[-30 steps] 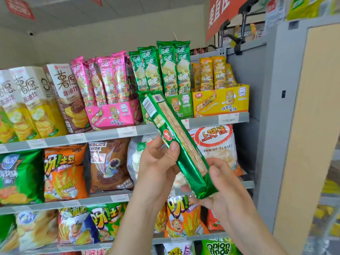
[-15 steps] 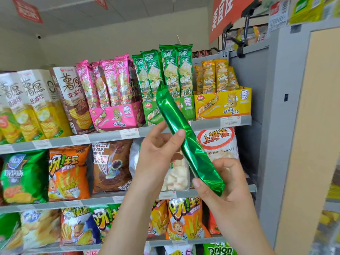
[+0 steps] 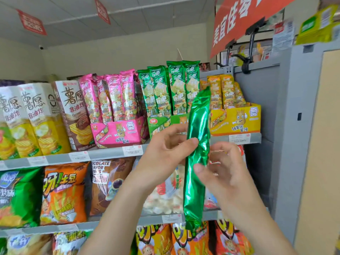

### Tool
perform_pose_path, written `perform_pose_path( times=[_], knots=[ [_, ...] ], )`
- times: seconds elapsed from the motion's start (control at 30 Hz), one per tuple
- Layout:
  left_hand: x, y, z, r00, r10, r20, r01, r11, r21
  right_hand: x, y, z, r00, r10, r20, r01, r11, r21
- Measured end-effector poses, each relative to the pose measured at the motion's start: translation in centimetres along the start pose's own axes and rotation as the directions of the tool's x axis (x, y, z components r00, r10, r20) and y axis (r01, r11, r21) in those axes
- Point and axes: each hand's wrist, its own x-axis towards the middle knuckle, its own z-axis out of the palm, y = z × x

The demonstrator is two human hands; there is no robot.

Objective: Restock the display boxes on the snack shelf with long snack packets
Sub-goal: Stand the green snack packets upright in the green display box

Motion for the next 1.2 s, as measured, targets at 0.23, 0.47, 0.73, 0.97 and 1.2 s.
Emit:
perform_pose_path(
  times=[0.23,0.47,0.73,0.97,1.2],
  knots=[
    [4.3,1.3,-3.5,0.978,0.084,0.192,-0.133,0.956,0.262,7.2,-1.7,0.7,0.993,-0.094,-0.068,0.099,0.993,0.062],
    [9.9,4.8,-6.4,0.92,0.302,0.251,-0.386,0.81,0.44,12.9,-3.9,1.9,0.963,-0.228,-0.146,0.225,0.974,-0.041],
    [16.7,6.3,-8.6,0.728,0.621,0.291,-0.517,0.219,0.827,16.8,-4.4,2.4,0.923,-0.317,-0.22,0.275,0.941,-0.199],
    [19.5,5.3,-12.2,0.93,0.245,0.273,-0.323,0.196,0.926,20.9,-9.1,2.6,0.812,-0.484,-0.327,0.417,0.872,-0.254],
    [20.9,5.3,-12.3,0.886,0.202,0.418,-0.446,0.121,0.887,27.3,-12.4,4.4,0.559,-0.656,-0.506,0.595,0.743,-0.306]
  ],
)
